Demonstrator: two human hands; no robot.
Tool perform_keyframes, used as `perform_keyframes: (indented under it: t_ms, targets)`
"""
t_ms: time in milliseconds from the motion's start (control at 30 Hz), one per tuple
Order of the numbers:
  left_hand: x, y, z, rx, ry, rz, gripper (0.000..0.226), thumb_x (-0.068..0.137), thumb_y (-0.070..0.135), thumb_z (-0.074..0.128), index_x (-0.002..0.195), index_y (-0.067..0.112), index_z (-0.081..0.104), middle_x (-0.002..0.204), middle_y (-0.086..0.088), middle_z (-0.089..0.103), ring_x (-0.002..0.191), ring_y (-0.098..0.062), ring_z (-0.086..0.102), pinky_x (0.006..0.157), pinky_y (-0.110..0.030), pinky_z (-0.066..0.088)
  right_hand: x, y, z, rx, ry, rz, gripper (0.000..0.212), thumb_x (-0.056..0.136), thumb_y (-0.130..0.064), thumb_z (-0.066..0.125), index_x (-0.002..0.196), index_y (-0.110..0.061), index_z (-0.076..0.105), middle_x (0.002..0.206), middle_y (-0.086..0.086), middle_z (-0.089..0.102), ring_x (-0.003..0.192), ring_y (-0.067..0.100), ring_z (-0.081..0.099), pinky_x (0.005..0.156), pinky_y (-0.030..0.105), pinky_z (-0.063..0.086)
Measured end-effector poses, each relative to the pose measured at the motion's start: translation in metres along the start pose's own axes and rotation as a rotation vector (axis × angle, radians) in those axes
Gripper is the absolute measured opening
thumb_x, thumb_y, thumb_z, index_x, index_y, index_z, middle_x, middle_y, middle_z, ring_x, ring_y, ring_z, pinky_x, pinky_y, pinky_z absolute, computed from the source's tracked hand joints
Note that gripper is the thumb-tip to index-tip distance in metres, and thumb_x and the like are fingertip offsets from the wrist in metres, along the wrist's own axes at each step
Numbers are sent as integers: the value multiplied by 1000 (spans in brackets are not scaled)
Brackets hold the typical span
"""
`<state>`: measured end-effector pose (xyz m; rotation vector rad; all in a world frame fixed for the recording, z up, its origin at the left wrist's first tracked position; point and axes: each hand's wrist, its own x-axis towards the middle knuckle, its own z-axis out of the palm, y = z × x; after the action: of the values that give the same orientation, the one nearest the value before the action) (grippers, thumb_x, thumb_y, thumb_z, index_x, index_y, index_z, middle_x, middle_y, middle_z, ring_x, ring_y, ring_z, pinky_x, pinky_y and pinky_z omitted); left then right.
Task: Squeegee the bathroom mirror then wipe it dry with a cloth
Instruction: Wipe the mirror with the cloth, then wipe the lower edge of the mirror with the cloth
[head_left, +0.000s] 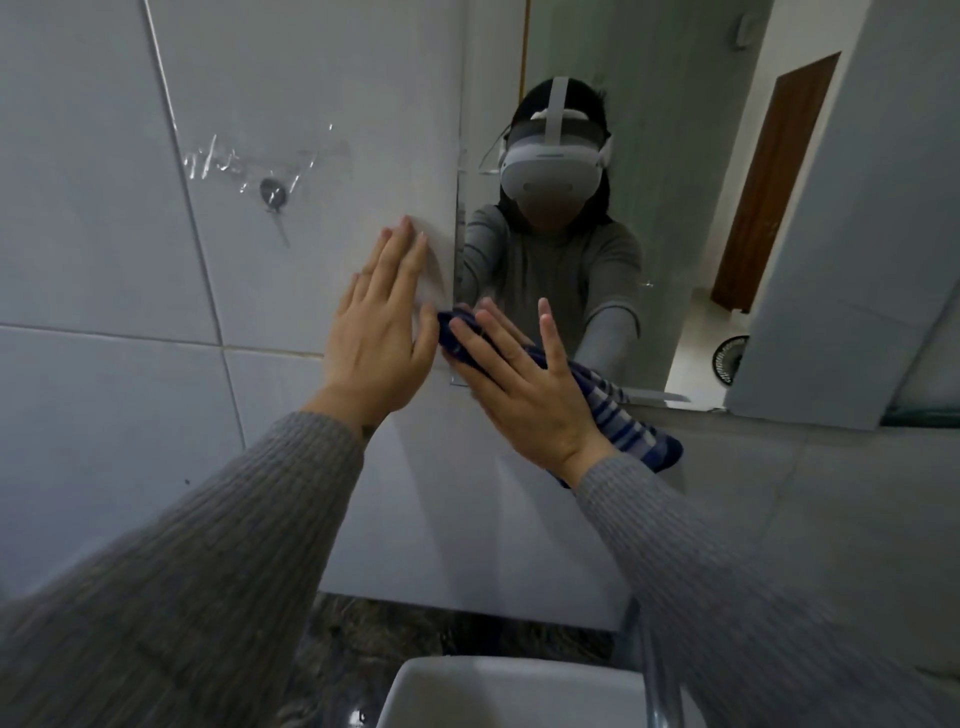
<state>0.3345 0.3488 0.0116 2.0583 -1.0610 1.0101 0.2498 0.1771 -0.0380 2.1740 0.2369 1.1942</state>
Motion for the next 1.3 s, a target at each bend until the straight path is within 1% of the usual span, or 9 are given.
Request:
perform_keyframes:
  t_ms: [100, 267, 433, 533, 633, 867, 1033, 1200, 1300]
  targets:
    - [-12, 1, 1, -85, 48, -7, 49, 98, 23, 35, 146, 14, 31, 157, -2, 22, 145, -14, 16, 116, -41, 23, -4, -1, -2, 47, 77, -38, 49, 98, -18, 53, 145, -17, 39, 153, 5, 33, 142, 26, 28, 114, 61, 6]
    - [-30, 1, -9, -335, 86, -60, 34, 100, 23, 41, 131, 19, 53, 136, 1, 53, 129, -12, 44, 108, -34, 36, 21, -10, -33, 376, 188, 113, 54, 90, -23, 62, 140, -10, 46, 147, 7, 43, 124, 24, 48, 96, 42, 41]
    - [-26, 2, -43, -775, -71, -290, 22, 100, 19, 42, 119, 24, 54, 101, -1, 70, 92, -16, 67, 84, -43, 55, 59, -19, -67, 872, 206, 322, 47, 89, -21, 66, 131, -5, 54, 138, 8, 50, 126, 13, 44, 107, 19, 31]
    - [-23, -6, -68, -809, -46, -353, 18, 98, 18, 48, 115, 25, 44, 82, -7, 70, 70, -25, 68, 63, -40, 56, 82, -26, -79, 1086, 196, 471, 30, 95, -18, 56, 124, -7, 60, 126, 6, 59, 117, 5, 50, 101, 11, 35]
    - [-14, -18, -92, -704, -13, -338, 12, 98, 19, 48, 106, 27, 46, 80, -4, 67, 66, -18, 66, 57, -26, 52, 103, -32, -88, 1225, 191, 545, 26, 99, -16, 51, 119, -6, 64, 116, 3, 63, 107, 0, 54, 93, 9, 39]
    - [9, -53, -130, -332, 132, -169, 10, 87, 17, 64, 94, 23, 70, 81, 9, 66, 65, 1, 59, 64, -5, 39, 150, -41, -84, 1028, 263, 507, 25, 87, -7, 66, 112, -9, 70, 96, 3, 66, 88, 10, 60, 81, 18, 47]
    - [19, -88, -138, -147, 57, 1, 22, 81, 13, 71, 102, 15, 74, 87, 0, 67, 75, -9, 58, 74, -5, 38, 175, -41, -68, 861, 214, 467, 27, 83, -6, 70, 109, -12, 72, 86, 2, 63, 79, 15, 59, 72, 20, 44]
    - [41, -113, -131, -83, 125, -2, 27, 87, 4, 61, 108, 15, 72, 91, -2, 64, 79, -10, 55, 74, -9, 37, 204, -41, -55, 687, 189, 447, 27, 87, -14, 68, 113, -16, 70, 92, 2, 65, 87, 21, 59, 72, 28, 46]
    - [57, -121, -123, -142, 167, -83, 21, 91, 8, 57, 105, 8, 72, 86, 7, 59, 74, 9, 53, 71, -2, 36, 221, -43, -50, 584, 182, 460, 28, 90, -19, 64, 118, -18, 68, 100, 0, 66, 91, 21, 61, 69, 30, 47]
